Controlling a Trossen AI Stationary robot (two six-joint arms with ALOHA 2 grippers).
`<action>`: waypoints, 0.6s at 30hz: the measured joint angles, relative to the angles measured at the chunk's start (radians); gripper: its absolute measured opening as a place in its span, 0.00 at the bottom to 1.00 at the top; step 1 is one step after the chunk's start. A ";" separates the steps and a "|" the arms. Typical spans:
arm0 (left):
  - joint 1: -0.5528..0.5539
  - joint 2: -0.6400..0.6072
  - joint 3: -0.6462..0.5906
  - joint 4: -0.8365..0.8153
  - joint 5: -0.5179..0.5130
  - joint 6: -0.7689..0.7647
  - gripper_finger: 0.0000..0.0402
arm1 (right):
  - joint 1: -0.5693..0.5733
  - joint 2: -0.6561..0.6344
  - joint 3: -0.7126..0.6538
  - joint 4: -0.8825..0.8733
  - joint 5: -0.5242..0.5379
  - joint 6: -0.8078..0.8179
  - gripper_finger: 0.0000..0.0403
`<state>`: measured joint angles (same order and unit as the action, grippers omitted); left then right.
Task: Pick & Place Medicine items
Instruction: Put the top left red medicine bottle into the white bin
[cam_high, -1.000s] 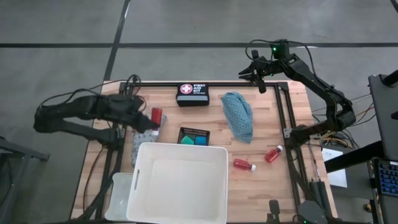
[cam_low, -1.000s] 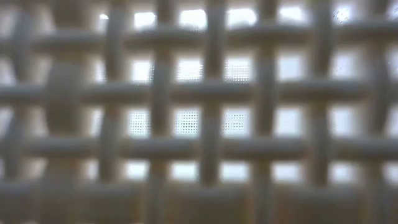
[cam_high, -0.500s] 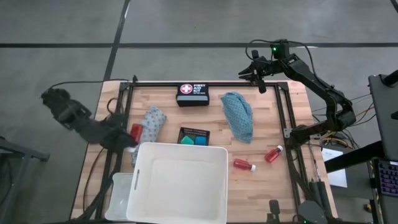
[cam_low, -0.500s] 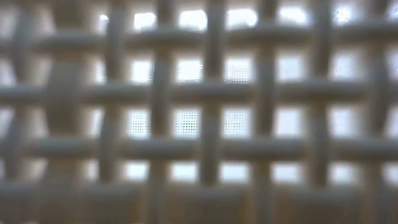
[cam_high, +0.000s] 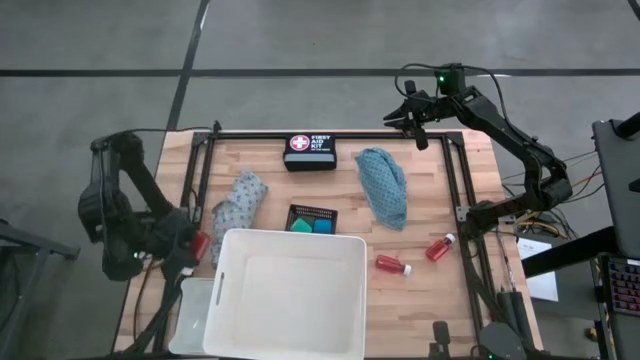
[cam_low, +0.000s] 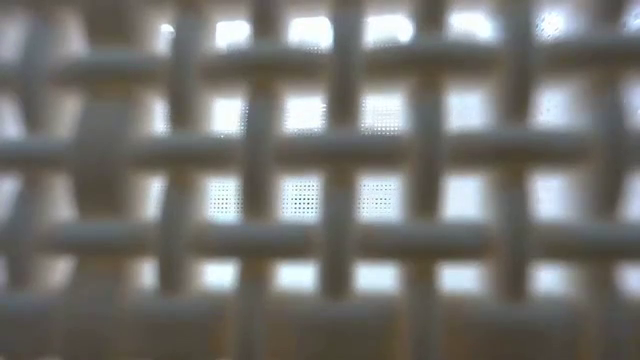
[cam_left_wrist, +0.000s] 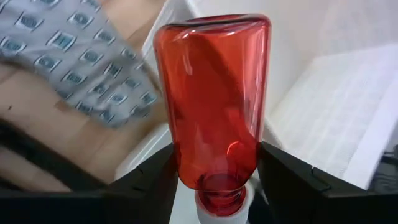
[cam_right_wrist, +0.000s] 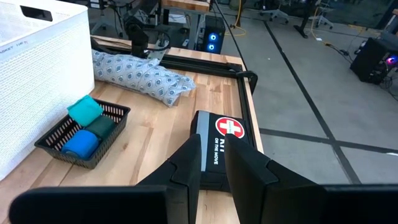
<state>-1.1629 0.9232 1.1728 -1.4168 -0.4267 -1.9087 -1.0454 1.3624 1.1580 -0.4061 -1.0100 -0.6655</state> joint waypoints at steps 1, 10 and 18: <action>-0.017 0.008 -0.004 -0.005 0.000 -0.015 0.51 | 0.000 0.000 0.000 0.000 0.000 0.000 0.17; -0.054 0.119 -0.078 0.031 0.144 -0.184 0.51 | 0.000 0.000 0.000 0.000 0.000 0.000 0.17; -0.054 0.178 -0.098 0.072 0.270 -0.192 0.51 | 0.000 0.000 0.000 0.000 0.000 0.000 0.17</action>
<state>-1.2167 1.1008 1.0748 -1.3451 -0.1562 -2.1008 -1.0458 1.3624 1.1580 -0.4061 -1.0100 -0.6655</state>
